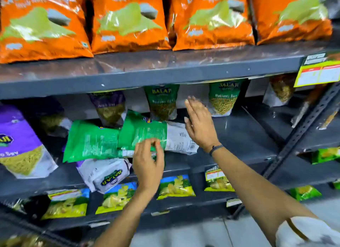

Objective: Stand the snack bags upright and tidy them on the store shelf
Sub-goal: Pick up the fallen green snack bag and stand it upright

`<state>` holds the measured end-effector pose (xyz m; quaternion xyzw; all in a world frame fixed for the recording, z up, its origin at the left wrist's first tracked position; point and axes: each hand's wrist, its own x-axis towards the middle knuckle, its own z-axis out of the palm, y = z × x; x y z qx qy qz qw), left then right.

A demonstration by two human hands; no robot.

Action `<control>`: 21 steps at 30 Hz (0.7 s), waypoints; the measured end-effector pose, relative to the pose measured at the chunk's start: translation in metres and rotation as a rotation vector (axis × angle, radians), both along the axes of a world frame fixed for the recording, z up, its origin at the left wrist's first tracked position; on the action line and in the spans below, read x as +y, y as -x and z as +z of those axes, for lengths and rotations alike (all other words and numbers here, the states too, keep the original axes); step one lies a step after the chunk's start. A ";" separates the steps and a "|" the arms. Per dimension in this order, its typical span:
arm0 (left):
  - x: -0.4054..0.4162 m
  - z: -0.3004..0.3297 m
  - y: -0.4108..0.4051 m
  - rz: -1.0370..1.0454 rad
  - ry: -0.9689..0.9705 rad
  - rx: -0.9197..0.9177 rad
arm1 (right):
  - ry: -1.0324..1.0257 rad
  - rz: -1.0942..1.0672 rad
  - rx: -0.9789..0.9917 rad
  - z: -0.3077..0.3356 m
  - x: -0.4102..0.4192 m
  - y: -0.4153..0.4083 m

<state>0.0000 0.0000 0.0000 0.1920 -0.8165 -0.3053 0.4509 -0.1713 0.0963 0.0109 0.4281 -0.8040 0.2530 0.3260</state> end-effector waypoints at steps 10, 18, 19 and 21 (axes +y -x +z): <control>-0.002 -0.066 0.065 0.084 -1.212 -0.123 | -0.586 0.317 -1.141 -0.007 -0.112 0.085; 0.003 -0.069 0.087 0.291 -0.750 -0.018 | -0.314 0.482 -1.278 -0.026 -0.081 0.112; 0.007 -0.065 0.093 0.263 -0.666 -0.032 | -0.168 0.488 -1.346 -0.030 -0.064 0.119; 0.018 -0.056 0.106 0.184 -0.506 -0.049 | 0.119 0.456 -1.435 -0.034 -0.025 0.132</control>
